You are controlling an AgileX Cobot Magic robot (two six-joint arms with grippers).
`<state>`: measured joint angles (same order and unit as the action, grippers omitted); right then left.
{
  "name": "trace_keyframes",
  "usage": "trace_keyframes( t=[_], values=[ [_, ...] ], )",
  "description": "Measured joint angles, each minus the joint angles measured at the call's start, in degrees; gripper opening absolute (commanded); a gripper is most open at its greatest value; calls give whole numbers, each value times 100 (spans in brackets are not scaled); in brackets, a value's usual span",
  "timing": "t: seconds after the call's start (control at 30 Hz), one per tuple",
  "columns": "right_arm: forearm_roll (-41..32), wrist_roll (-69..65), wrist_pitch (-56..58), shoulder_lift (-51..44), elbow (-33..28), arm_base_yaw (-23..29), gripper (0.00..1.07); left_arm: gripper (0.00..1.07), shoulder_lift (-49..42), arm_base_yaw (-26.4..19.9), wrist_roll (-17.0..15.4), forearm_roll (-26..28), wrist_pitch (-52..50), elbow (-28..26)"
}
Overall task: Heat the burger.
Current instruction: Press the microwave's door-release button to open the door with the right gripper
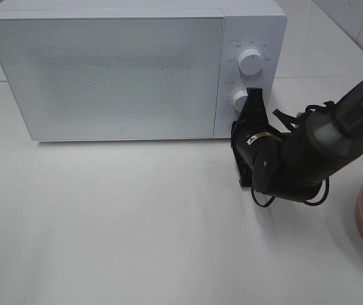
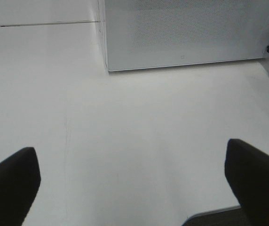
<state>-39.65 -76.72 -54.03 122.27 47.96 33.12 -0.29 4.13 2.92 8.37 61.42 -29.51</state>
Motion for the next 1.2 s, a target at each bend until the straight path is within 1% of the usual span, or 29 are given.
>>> trace_keyframes(
  t=[0.57,0.63,0.8,1.0,1.2],
  values=[
    [-573,189,80,275,458,23,0,100,0,0,0,0,0,0],
    [-670,189,-115,378,556,69,0,100,0,0,0,0,0,0],
    [-756,195,-470,453,579,132,0,100,0,0,0,0,0,0],
    [-1031,367,-516,504,710,166,0,100,0,0,0,0,0,0],
    [-1146,510,-487,510,762,189,0,100,0,0,0,0,0,0]
  ],
)
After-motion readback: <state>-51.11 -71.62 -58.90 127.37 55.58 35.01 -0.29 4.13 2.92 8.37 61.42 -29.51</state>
